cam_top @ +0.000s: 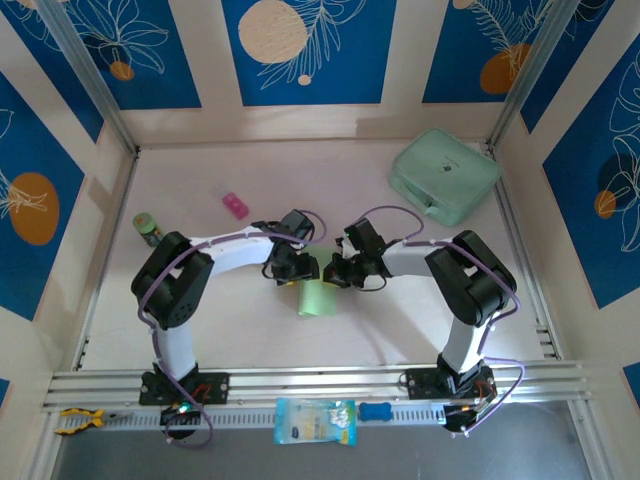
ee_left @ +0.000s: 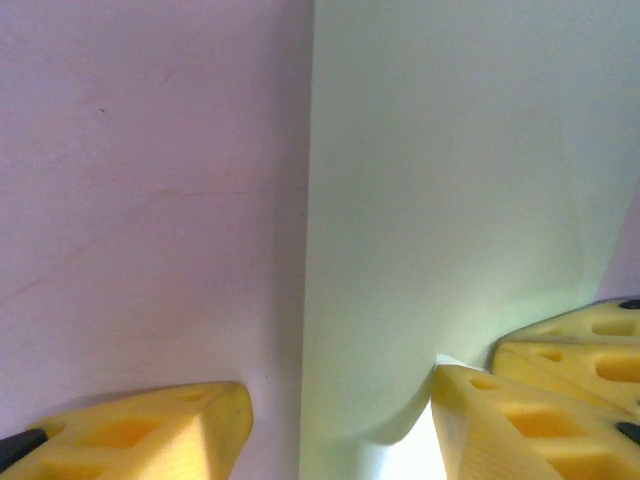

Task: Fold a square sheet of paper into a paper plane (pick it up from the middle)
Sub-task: Hold the square sheet of paper at the center of the table, then first fold the square sheet of paper in half at the center of the table.

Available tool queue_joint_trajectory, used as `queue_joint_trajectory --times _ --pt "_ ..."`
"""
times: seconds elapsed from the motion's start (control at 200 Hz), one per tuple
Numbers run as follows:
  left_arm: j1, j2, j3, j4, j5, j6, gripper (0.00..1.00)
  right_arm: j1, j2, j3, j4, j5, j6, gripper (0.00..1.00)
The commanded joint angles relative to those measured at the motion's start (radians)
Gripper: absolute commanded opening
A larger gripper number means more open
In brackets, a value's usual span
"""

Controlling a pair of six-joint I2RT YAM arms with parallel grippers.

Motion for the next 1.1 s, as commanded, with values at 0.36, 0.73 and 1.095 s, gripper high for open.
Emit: queue_joint_trajectory --times 0.36,0.73,1.095 --pt "0.03 -0.28 -0.141 0.232 0.013 0.02 0.52 -0.08 0.071 0.069 -0.23 0.001 -0.276 0.0" --pt "0.101 -0.133 -0.211 0.632 0.441 -0.051 0.0 -0.095 0.069 0.061 -0.226 0.0 -0.28 0.0" --pt "0.103 -0.031 -0.24 0.655 0.456 -0.042 0.0 -0.096 0.067 0.058 -0.228 0.009 -0.266 0.0"
